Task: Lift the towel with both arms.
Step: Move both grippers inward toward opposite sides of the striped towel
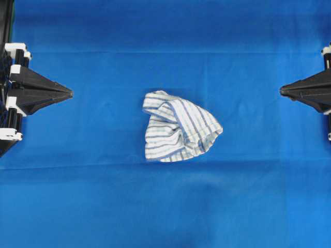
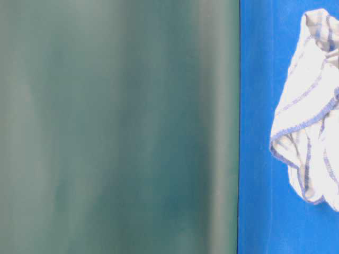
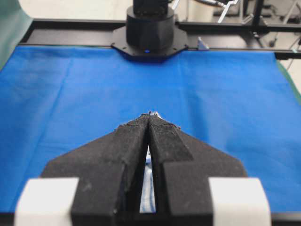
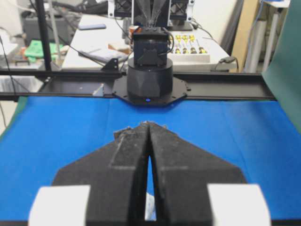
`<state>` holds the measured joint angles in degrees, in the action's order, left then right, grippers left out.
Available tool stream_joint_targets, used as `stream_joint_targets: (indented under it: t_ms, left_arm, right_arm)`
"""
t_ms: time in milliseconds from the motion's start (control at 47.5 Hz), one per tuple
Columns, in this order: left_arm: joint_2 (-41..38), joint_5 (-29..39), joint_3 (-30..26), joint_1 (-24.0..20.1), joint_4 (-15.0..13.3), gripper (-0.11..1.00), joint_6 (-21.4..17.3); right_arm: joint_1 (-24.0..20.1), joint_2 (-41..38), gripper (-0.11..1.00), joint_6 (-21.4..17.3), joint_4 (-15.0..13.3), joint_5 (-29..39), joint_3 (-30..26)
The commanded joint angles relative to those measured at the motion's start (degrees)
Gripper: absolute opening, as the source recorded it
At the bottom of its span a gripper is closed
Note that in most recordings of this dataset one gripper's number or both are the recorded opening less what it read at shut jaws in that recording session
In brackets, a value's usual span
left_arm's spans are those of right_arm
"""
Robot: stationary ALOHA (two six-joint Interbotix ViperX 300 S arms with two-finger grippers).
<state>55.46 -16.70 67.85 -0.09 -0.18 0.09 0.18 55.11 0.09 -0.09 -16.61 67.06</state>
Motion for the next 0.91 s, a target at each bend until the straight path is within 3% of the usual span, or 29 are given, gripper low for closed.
stream_joint_targets:
  t_ms: [0,316,758,884]
  left_arm:
    - [-0.4,-0.4,-1.8,0.2,-1.1,0.01,0.2]
    - [-6.7,-2.2,-1.6,1.2,-1.1,0.01,0.4]
    - [-26.8,-6.2,-5.4,3.4,-1.5,0.03,1.9]
    - [-33.4,-6.5,-7.5,4.5,-1.5,0.25,1.9]
  right_arm:
    - [0.0,-0.6,0.01,-0.5,0.3,-0.4,-1.3]
    - [-1.1,-8.7,0.01,-1.6,0.3,1.3,-3.3]
    - [-4.7,-27.2,0.03,-7.1,0.2,2.0,-6.9]
    - [-5.4,-33.0,0.36,-7.6,0.3,4.3,-9.2]
